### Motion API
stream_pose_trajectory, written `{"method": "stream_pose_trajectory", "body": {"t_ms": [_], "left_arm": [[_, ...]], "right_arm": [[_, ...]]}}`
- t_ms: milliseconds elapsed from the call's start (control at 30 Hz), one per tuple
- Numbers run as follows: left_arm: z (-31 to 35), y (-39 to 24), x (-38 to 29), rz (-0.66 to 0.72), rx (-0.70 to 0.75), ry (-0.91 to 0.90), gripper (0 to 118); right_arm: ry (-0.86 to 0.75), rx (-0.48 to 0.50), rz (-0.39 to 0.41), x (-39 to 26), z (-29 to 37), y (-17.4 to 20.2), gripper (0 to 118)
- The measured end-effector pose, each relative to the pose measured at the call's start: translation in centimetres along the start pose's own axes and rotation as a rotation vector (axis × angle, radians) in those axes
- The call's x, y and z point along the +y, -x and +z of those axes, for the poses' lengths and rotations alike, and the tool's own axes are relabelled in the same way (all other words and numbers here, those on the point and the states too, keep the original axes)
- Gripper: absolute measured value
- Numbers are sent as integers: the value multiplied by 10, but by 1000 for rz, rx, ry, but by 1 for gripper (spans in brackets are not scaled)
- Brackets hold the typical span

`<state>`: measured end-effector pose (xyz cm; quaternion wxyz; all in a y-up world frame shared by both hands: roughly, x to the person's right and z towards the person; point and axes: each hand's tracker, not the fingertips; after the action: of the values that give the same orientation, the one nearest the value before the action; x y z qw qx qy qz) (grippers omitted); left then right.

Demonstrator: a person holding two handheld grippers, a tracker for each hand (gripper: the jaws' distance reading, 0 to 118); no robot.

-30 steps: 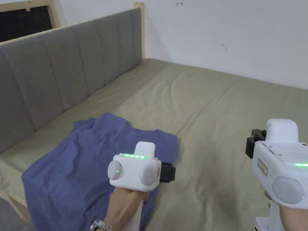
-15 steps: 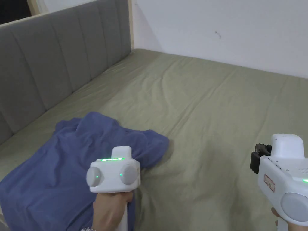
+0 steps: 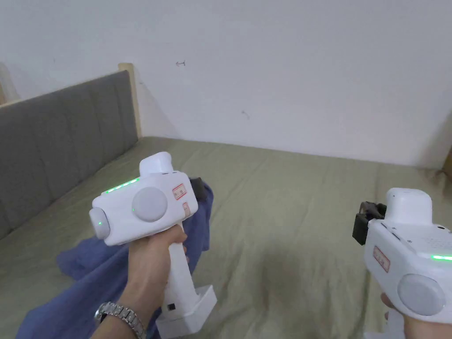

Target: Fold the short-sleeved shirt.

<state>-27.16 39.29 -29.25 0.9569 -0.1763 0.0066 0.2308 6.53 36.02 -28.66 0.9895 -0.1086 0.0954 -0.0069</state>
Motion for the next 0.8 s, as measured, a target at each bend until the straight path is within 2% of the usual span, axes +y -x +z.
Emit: {"method": "stream_pose_trajectory", "body": {"t_ms": [67, 167, 300, 433, 567, 700, 733, 767, 800], "left_arm": [[-1, -55, -5, -62, -109, -2, 6], [-10, -127, -31, -67, -283, 59, 6], [-39, -206, -104, -184, -394, 199, 6], [-76, -252, -212, -301, -414, 413, 6], [-105, -262, -319, -323, -371, 664, 6], [-107, -260, -371, -334, -319, 703, 8], [-108, -260, -370, -340, -320, 695, 16], [-108, -259, -363, -344, -312, 694, 51], [-108, -257, -356, -341, -311, 692, 93]], "right_arm": [[-28, -37, -9, 8, 21, -22, 0], [-65, -116, -17, 13, 48, -60, 0], [-73, -236, -25, 7, 83, -115, 0], [-35, -338, -56, -14, 110, -164, 0], [27, -395, -87, -42, 124, -198, 0], [77, -420, -95, -65, 128, -216, 0], [89, -425, -98, -68, 126, -220, 0], [97, -425, -110, -70, 125, -222, 0], [101, -424, -120, -72, 124, -223, 0]]}}
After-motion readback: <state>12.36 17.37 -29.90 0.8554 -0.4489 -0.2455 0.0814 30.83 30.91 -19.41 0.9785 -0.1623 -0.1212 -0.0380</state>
